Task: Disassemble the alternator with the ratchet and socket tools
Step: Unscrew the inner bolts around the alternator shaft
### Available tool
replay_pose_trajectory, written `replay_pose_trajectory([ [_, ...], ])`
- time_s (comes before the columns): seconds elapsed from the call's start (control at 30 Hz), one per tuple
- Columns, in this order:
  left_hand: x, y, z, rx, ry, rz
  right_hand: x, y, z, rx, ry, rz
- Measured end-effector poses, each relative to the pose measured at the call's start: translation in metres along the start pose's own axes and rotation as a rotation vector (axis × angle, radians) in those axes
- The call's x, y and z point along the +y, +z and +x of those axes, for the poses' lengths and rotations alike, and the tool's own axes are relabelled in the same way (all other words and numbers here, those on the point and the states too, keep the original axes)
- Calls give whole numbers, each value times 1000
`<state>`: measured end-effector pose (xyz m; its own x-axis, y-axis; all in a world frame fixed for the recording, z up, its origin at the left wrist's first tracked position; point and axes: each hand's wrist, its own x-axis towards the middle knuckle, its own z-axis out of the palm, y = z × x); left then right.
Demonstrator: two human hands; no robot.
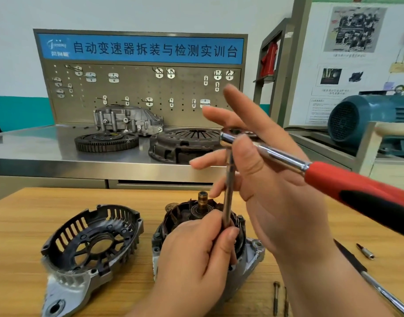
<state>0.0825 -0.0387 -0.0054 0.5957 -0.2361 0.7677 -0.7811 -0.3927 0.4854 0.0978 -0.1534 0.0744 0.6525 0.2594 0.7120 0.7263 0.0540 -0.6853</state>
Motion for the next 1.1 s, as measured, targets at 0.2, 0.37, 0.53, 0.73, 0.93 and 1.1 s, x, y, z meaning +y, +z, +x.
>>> replay_pose_trajectory([
  [0.2,-1,-4,-1,-32,38,-47,-6,10,-14,-28,63,449],
  [0.37,-3,-3,0,-18,67,0,-6,10,-13,-69,123,504],
  [0.53,-2,-1,-2,8,5,-41,-11,8,-13,43,-111,280],
  [0.73,-2,0,-2,13,9,-12,-13,7,-13,75,-138,210],
  [0.93,-3,-3,-2,-36,29,-62,-8,11,-13,-52,149,497],
  [1.1,-3,-2,-1,-38,-27,-78,-8,12,-13,-3,64,447],
])
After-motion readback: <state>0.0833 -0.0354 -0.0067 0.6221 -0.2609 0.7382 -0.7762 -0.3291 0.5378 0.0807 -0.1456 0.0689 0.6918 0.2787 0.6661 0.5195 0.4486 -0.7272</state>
